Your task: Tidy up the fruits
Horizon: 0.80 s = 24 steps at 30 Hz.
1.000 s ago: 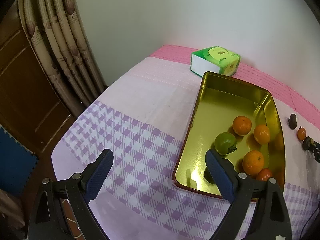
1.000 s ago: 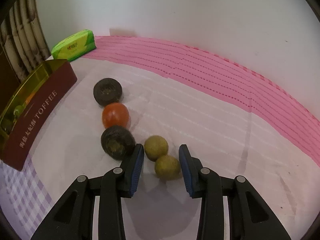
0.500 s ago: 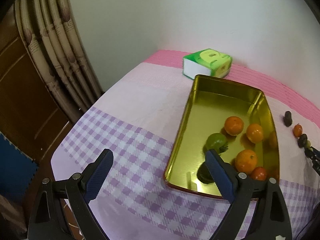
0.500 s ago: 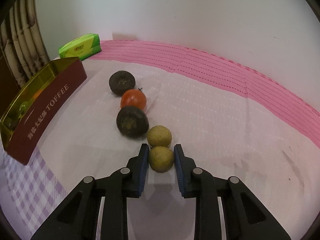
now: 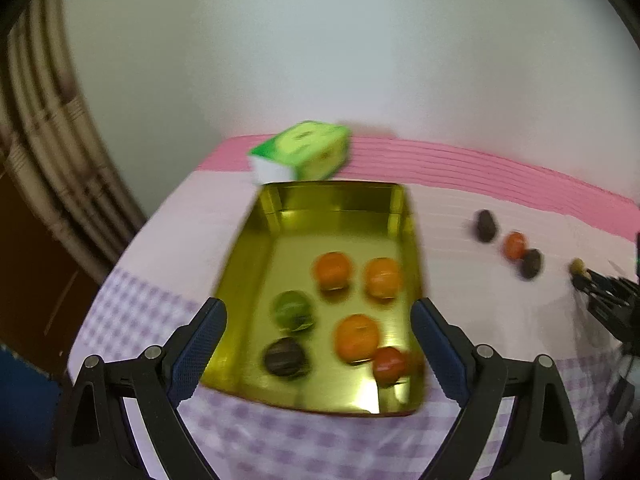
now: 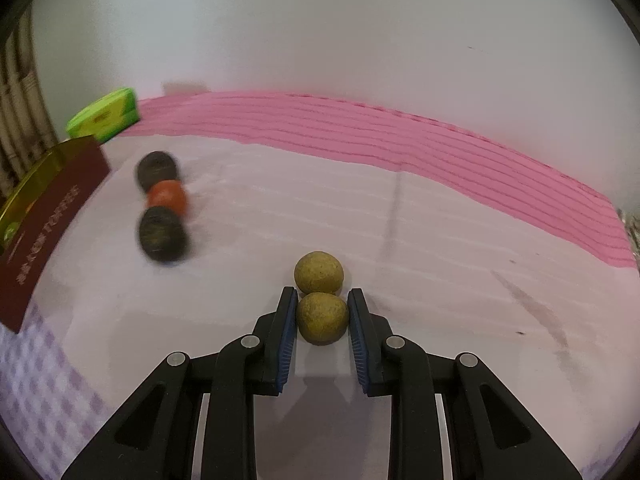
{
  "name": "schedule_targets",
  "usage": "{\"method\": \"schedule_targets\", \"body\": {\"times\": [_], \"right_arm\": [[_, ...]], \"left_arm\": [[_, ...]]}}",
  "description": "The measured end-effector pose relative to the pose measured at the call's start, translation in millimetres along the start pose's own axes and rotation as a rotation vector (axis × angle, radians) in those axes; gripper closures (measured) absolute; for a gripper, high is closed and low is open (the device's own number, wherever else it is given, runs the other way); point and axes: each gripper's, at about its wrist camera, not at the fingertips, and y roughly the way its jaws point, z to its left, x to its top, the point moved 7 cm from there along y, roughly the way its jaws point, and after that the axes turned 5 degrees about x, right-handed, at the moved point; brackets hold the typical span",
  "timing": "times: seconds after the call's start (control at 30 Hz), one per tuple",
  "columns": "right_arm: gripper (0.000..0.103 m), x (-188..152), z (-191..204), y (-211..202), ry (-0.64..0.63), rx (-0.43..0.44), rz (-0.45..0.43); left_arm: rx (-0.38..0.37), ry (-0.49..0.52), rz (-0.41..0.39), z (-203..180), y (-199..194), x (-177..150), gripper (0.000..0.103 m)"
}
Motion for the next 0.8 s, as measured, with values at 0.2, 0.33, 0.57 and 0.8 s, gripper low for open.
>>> {"method": "schedule_targets", "body": {"times": [0.2,0.33,0.57,0.8], "right_arm": [[0.076,-2,-33,-3,0.038,-0.047,-0.003],[0.076,-6,-52,-7,0.069,-0.053,-0.004],[0.076,-13,-71,-12,0.103,-0.048,-0.005],[0.076,-13,-71,-11,0.112,-0.041,-0.007]], "left_arm": [[-0.106,0.087,0.022,-66,0,8,0.011],[-0.158,0.138,0.037,-105,2,8,0.011],[-0.202,0.164,0.071,-149,12,3,0.011],[-0.247,0.190,0.092,-177,24,-2,0.011]]}}
